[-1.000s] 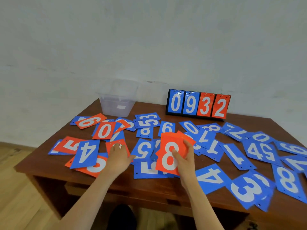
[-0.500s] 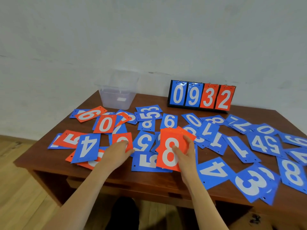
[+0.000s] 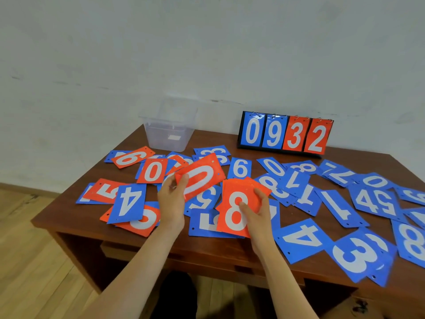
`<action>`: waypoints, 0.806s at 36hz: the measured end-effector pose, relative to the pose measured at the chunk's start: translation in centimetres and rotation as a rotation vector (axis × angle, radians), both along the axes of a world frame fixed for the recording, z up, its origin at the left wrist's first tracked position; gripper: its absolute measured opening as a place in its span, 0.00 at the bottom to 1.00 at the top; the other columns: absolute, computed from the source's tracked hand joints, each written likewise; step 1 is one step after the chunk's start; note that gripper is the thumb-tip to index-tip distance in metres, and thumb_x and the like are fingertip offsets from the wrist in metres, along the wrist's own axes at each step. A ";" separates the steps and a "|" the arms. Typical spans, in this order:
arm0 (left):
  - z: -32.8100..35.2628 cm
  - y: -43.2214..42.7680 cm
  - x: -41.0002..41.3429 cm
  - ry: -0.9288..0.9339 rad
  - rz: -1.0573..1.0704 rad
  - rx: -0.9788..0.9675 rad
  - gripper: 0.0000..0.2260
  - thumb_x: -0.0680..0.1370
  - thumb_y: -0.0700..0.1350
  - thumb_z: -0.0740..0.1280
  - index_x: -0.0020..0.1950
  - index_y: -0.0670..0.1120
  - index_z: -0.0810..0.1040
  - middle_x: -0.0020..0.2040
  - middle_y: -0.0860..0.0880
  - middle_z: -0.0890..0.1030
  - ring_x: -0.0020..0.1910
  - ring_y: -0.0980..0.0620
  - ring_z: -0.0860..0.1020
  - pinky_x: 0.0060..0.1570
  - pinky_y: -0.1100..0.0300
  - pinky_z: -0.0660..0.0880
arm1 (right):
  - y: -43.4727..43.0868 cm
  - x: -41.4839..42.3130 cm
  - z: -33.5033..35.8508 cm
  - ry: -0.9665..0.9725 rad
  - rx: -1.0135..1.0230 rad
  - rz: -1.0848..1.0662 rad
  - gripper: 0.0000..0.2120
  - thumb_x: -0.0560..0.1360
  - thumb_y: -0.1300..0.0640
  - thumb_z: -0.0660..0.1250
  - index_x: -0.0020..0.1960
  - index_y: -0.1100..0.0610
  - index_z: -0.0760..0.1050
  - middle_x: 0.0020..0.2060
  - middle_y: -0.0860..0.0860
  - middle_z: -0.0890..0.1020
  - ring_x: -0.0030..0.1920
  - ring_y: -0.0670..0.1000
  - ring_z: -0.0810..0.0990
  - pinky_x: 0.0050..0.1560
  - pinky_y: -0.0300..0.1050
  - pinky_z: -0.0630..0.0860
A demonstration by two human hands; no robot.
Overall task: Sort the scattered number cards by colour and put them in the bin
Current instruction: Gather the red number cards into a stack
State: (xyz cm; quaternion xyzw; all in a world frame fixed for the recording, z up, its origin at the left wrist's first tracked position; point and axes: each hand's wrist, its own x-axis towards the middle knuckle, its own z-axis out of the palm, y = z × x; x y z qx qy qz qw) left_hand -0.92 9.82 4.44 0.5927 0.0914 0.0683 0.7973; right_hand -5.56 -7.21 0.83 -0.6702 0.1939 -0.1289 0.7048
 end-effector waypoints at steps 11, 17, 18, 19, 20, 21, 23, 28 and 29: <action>-0.8 -3.1 -1.1 0.221 -0.172 -0.150 0.13 0.77 0.39 0.67 0.60 0.43 0.71 0.54 0.43 0.80 0.49 0.48 0.81 0.41 0.56 0.80 | -0.8 -0.1 0.3 -0.024 -0.021 -0.027 0.23 0.78 0.53 0.64 0.70 0.41 0.59 0.66 0.50 0.70 0.55 0.52 0.77 0.43 0.46 0.81; -1.2 -4.2 -1.7 0.156 -0.276 0.136 0.08 0.75 0.40 0.69 0.50 0.48 0.73 0.52 0.47 0.79 0.51 0.50 0.80 0.44 0.58 0.80 | -0.8 0.0 0.8 -0.067 0.003 -0.031 0.18 0.81 0.46 0.54 0.70 0.43 0.60 0.64 0.48 0.71 0.55 0.49 0.77 0.43 0.43 0.79; -1.3 -4.3 -1.7 0.135 -0.274 0.191 0.08 0.75 0.41 0.70 0.49 0.49 0.73 0.51 0.48 0.79 0.49 0.52 0.80 0.43 0.60 0.79 | -0.8 0.0 1.0 -0.068 0.014 -0.032 0.18 0.81 0.44 0.53 0.70 0.43 0.61 0.63 0.48 0.72 0.53 0.47 0.78 0.41 0.41 0.78; -1.3 -4.4 -1.8 0.117 -0.272 0.237 0.08 0.75 0.42 0.70 0.50 0.48 0.73 0.49 0.49 0.79 0.47 0.54 0.79 0.41 0.62 0.78 | -0.8 0.0 1.0 -0.072 0.028 -0.029 0.19 0.80 0.43 0.53 0.70 0.43 0.61 0.61 0.47 0.73 0.51 0.46 0.79 0.39 0.40 0.78; -1.4 -4.5 -1.9 0.105 -0.274 0.273 0.09 0.75 0.43 0.70 0.51 0.47 0.73 0.48 0.50 0.78 0.46 0.55 0.79 0.40 0.63 0.77 | -0.7 0.0 1.2 -0.079 0.045 -0.024 0.20 0.79 0.43 0.56 0.70 0.43 0.61 0.60 0.47 0.74 0.51 0.47 0.79 0.39 0.41 0.79; -1.5 -4.5 -1.9 0.101 -0.278 0.304 0.09 0.75 0.43 0.71 0.52 0.47 0.73 0.47 0.51 0.78 0.45 0.56 0.79 0.40 0.64 0.77 | -0.6 0.0 1.2 -0.084 0.055 -0.020 0.21 0.78 0.44 0.59 0.70 0.43 0.61 0.61 0.47 0.73 0.52 0.48 0.79 0.41 0.43 0.80; -1.7 -4.5 -1.9 0.094 -0.289 0.359 0.11 0.74 0.44 0.72 0.52 0.46 0.73 0.46 0.51 0.78 0.46 0.55 0.78 0.40 0.64 0.77 | -0.4 0.2 1.2 -0.085 0.019 -0.025 0.26 0.76 0.49 0.67 0.70 0.42 0.60 0.64 0.48 0.71 0.56 0.51 0.78 0.47 0.49 0.81; -2.0 -3.5 -1.0 0.071 -0.337 0.487 0.13 0.72 0.45 0.73 0.54 0.45 0.74 0.49 0.52 0.75 0.47 0.57 0.75 0.37 0.69 0.74 | 0.1 1.6 1.0 -0.104 -0.064 -0.015 0.30 0.76 0.58 0.68 0.72 0.43 0.58 0.69 0.51 0.68 0.61 0.54 0.74 0.52 0.54 0.80; -2.1 -3.2 -0.5 0.069 -0.345 0.512 0.13 0.73 0.45 0.73 0.54 0.46 0.74 0.50 0.52 0.74 0.47 0.58 0.74 0.37 0.70 0.73 | 0.2 1.9 1.0 -0.098 -0.065 -0.009 0.30 0.76 0.58 0.68 0.72 0.43 0.58 0.69 0.51 0.67 0.61 0.54 0.74 0.53 0.55 0.80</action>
